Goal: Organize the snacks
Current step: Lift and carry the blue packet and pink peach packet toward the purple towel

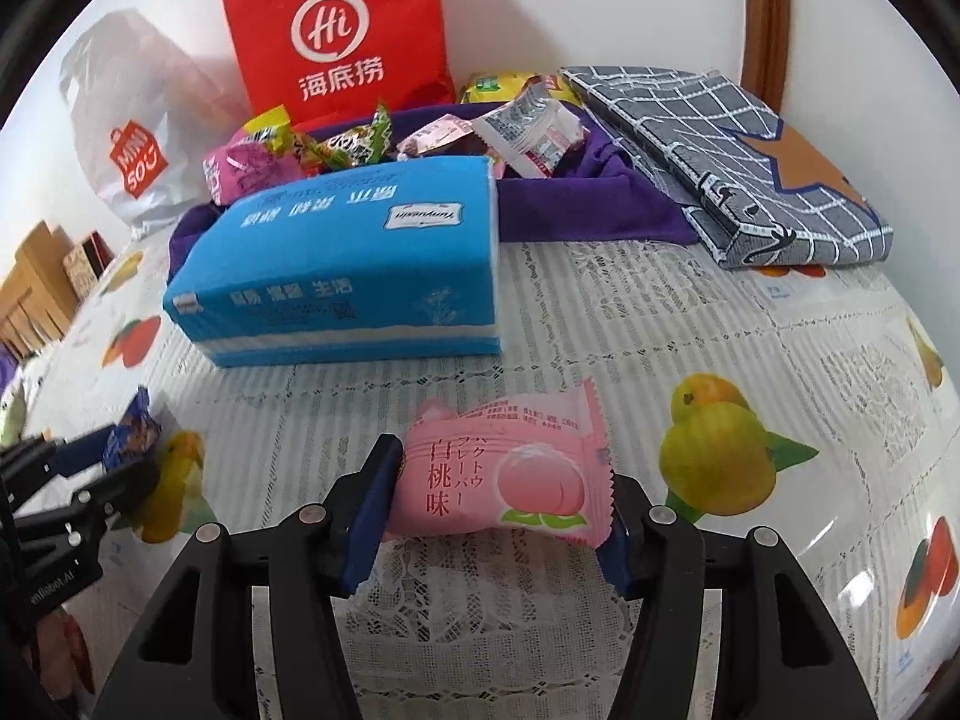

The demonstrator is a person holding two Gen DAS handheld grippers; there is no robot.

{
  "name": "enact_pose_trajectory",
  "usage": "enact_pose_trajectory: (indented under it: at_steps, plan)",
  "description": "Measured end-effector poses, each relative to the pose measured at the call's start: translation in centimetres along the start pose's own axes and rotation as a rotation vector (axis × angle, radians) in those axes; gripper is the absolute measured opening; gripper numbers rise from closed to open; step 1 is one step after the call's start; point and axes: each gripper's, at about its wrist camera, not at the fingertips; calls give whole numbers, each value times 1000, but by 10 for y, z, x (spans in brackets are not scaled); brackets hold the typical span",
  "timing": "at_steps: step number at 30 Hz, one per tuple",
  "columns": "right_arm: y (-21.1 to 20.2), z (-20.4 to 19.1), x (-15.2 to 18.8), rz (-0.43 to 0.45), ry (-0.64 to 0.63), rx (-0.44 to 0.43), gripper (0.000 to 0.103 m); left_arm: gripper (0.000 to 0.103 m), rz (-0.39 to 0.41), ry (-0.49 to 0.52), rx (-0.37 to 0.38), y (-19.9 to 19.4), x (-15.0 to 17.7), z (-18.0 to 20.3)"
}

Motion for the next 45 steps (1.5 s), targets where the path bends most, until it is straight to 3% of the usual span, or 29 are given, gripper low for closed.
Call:
enact_pose_trajectory:
  at_steps: [10, 17, 26, 32, 45]
  plan:
    - [-27, -8, -6, 60, -31, 9, 58, 42, 20, 0, 21, -25, -7, 6]
    - [-50, -19, -10, 97, -78, 12, 58, 42, 31, -17, 85, -43, -14, 9]
    - [-79, -26, -26, 147, -110, 15, 58, 42, 79, -34, 87, -74, -41, 12]
    - [-96, -34, -46, 180, -163, 1, 58, 42, 101, -54, 109, -88, -66, 15]
    - [-92, -18, -113, 189, -156, -11, 58, 42, 136, -135, 54, -89, -127, 7]
Point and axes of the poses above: each gripper's, at about its wrist camera, not at the fingertips, and y roughly the way its jaws point, z to its right, x to its underside, and after that the axes turned 8 degrees about -x, right-handed
